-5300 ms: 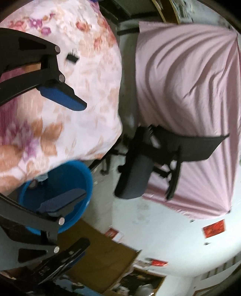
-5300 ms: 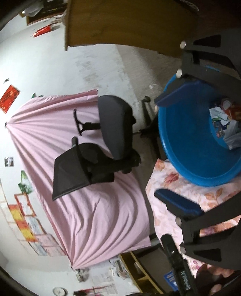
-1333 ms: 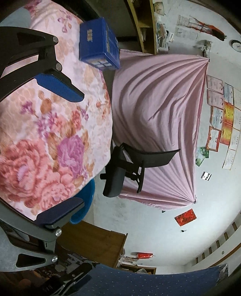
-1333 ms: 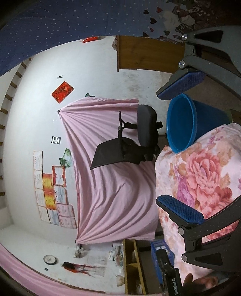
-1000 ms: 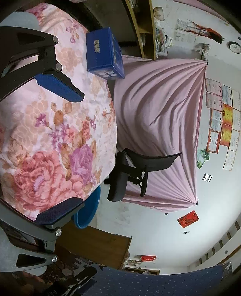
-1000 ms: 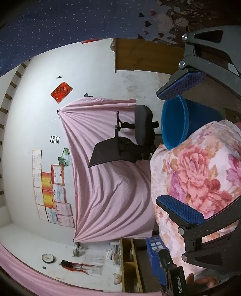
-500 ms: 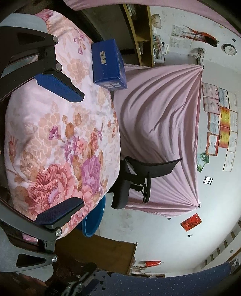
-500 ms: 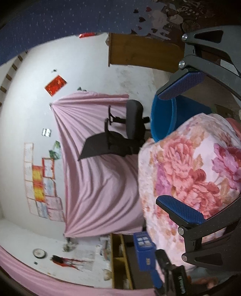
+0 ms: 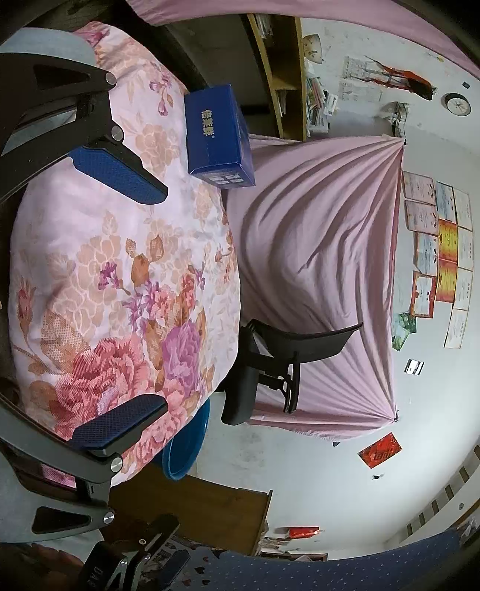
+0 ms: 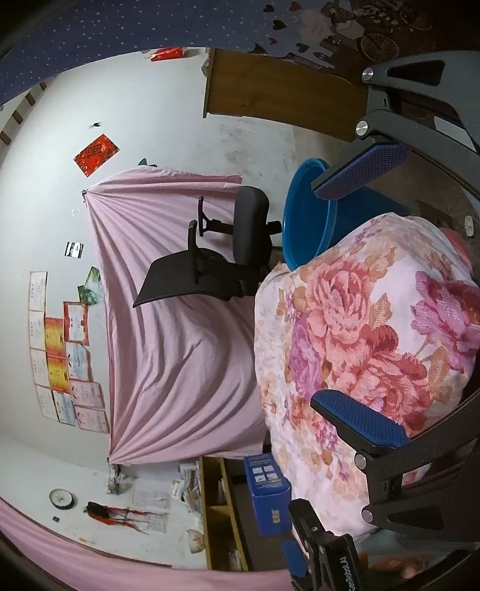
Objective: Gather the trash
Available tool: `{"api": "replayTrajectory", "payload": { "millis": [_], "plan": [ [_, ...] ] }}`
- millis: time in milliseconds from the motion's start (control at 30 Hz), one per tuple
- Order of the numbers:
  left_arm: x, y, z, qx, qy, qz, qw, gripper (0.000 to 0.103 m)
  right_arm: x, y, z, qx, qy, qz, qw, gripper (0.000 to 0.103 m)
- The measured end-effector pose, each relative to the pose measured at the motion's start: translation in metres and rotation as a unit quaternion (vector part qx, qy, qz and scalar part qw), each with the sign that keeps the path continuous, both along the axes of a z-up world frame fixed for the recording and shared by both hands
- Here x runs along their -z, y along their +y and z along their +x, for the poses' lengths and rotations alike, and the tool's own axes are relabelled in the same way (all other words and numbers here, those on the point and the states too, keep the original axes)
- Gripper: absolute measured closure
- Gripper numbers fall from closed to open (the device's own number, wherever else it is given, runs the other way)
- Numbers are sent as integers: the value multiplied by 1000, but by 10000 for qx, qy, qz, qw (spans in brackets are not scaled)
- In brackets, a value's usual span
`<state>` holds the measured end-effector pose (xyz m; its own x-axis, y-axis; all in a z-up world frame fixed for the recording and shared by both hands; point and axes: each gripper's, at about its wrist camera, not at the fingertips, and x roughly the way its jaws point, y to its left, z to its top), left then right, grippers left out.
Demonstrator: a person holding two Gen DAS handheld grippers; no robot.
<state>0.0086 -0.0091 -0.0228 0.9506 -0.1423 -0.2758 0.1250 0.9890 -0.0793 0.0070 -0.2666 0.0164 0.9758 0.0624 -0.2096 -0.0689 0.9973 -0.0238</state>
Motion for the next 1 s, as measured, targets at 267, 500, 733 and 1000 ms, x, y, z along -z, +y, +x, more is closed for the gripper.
{"api": "replayTrajectory", "payload": {
  "millis": [267,500,733,1000],
  "plan": [
    [0,0,0,-3,3,6,10000,2,0,-1,0,-1,-5,7,10000,0],
    [1,1,1,-1,4,38,10000,2,0,0,1,30,19,67,10000,0],
    [2,2,1,-3,-6,36,10000,2,0,-1,0,36,24,79,10000,0],
    [1,2,1,3,-18,46,10000,2,0,0,0,36,26,81,10000,0]
  ]
}}
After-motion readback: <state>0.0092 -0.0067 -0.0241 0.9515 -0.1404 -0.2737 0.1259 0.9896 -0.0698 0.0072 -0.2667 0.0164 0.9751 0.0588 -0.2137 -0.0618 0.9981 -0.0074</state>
